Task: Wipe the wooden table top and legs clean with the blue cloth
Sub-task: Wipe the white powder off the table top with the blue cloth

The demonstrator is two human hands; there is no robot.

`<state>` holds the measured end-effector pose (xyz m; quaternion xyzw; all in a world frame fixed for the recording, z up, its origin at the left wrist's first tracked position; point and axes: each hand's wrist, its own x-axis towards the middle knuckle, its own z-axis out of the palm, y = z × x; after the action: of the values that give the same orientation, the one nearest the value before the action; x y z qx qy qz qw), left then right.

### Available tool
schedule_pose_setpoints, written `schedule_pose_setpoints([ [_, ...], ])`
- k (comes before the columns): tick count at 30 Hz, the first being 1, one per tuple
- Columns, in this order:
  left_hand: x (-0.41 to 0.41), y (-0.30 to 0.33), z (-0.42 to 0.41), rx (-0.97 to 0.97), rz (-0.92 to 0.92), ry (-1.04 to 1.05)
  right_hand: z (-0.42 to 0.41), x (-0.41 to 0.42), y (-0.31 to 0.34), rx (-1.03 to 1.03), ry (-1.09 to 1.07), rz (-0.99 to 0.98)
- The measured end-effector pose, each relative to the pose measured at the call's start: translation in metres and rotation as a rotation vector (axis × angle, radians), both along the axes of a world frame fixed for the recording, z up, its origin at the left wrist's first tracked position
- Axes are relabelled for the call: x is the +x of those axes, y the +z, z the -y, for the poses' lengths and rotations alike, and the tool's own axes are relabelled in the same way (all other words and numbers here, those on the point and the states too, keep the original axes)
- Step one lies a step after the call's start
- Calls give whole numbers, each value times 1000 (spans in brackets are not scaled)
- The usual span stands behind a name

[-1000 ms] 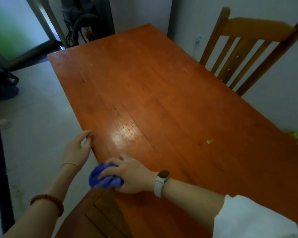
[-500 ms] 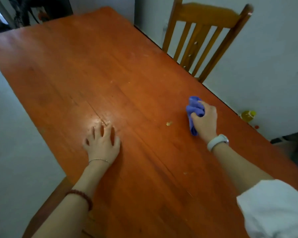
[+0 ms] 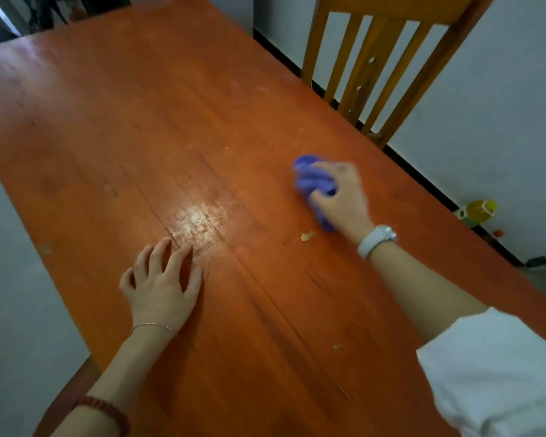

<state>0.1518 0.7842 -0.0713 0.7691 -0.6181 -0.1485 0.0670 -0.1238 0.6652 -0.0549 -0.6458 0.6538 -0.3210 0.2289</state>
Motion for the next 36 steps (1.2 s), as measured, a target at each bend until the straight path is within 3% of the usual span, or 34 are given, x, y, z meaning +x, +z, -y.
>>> schedule_pose_setpoints([
  [3,1,-3,1,-8,11,-14,31,-45,4,139,-544,-189],
  [5,2,-4,1,-13,15,-22,40,-34,4,178,-547,-243],
  [7,1,-4,1,2,18,-17,31,6,-3,105,-255,-290],
  [10,1,-1,0,7,14,-13,-19,81,-9,38,503,-100],
  [12,1,0,1,12,14,-21,-41,89,-5,48,675,-44],
  [13,2,-1,1,18,18,-23,-39,78,0,3,574,-20],
  [15,3,-1,1,24,25,-30,-25,40,4,-80,151,-31],
  [18,3,-2,-2,25,22,-40,-11,-15,8,72,-448,-129],
  [20,6,0,-2,32,3,-53,-18,-6,0,133,-524,-225],
  [25,39,13,-4,-118,-298,10,-90,124,-19,-92,2,-313],
  [28,80,29,-24,-207,-255,13,-157,185,-21,-145,342,-250],
  [31,115,45,-56,-78,-170,-27,-220,210,-16,-67,689,-139],
  [33,128,52,-82,10,-145,-82,-246,209,-5,145,737,56],
  [36,126,56,-112,86,-128,-140,-255,185,9,187,394,159],
])
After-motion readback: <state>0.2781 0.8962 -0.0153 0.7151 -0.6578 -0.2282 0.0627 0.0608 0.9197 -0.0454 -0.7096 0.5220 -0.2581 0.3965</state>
